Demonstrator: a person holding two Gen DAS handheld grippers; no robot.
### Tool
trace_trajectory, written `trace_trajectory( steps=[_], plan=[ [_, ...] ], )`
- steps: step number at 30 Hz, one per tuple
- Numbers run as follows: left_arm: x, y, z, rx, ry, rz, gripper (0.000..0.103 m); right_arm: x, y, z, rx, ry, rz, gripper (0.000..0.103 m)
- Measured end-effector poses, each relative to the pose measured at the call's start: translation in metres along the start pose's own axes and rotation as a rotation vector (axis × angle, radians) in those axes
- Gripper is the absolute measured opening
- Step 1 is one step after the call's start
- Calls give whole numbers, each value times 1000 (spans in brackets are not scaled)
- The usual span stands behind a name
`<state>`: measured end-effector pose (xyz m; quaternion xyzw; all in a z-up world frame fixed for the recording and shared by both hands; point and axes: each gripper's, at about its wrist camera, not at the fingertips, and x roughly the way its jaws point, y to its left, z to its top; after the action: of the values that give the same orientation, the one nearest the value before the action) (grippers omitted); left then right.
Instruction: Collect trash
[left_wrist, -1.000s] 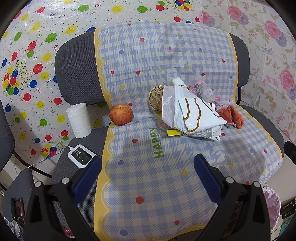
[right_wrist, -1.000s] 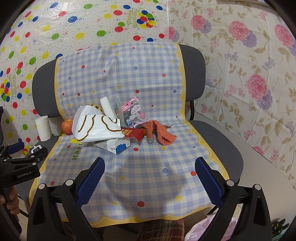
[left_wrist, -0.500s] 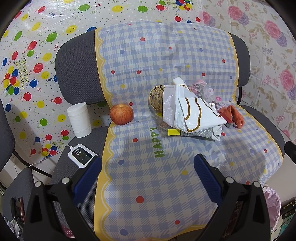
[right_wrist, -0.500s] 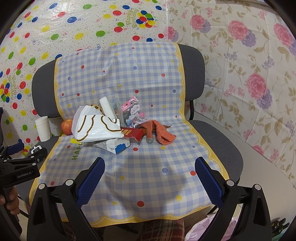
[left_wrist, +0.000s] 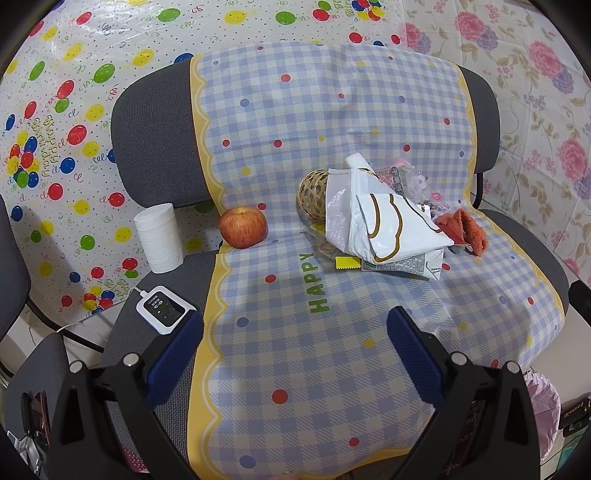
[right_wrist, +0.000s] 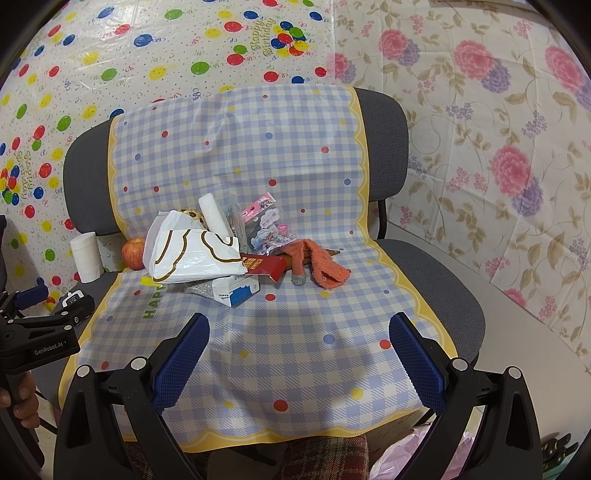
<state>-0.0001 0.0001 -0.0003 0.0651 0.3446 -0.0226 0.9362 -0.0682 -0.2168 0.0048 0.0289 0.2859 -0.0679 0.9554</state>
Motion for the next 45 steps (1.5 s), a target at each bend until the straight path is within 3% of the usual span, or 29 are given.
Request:
trace_trajectory(
  steps=[29, 35, 39, 45],
  plan=[
    [-2, 1, 1, -1, 2, 0, 97, 2, 0, -1, 3, 1, 0, 97],
    [12, 6, 2, -8, 25, 12, 97, 13, -1, 2, 1, 4, -15, 97],
    [27, 5, 7, -23, 35, -9, 97, 26, -3, 6, -7, -1, -31, 97],
    [41, -11, 11, 38, 0, -61, 97, 46, -6, 11, 2, -4, -26, 97]
  ],
)
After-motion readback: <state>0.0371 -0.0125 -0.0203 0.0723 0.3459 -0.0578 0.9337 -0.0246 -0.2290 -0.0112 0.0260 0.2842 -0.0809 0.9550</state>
